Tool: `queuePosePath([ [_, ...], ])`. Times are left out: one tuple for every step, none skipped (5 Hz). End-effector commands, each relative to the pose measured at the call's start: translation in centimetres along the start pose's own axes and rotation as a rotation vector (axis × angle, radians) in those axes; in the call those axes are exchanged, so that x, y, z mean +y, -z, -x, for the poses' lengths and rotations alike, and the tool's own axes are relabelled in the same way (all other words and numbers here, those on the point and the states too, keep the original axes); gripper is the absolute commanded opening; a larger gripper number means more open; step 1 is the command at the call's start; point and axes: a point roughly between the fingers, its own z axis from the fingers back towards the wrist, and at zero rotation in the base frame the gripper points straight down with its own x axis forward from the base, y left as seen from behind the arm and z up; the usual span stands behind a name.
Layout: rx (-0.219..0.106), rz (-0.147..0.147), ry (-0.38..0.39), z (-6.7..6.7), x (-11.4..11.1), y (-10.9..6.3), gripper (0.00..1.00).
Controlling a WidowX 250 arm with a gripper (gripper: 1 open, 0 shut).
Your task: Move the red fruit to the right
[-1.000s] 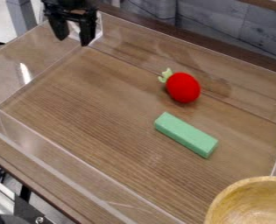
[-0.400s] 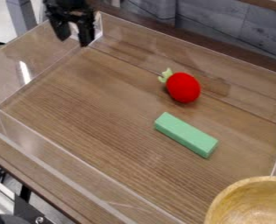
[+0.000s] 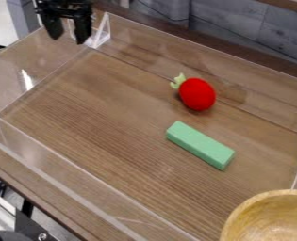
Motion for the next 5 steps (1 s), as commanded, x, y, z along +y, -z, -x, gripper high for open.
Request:
queuePosePath([
  [-0.109,-0.037,-0.041,-0.8,0.2,-4.1,1.0],
  [-0.116,-0.03,0.002,-1.5,0.1,-4.2,1.0],
  [-0.113,-0.027,0.047,-1.9,-0.2,-3.8,1.0],
  [-0.106,-0.023,0.1,-2.1,-0.5,-3.3,1.0],
  [-0.078,-0.007,0.141,-0.8,-1.3,-2.6,1.0],
])
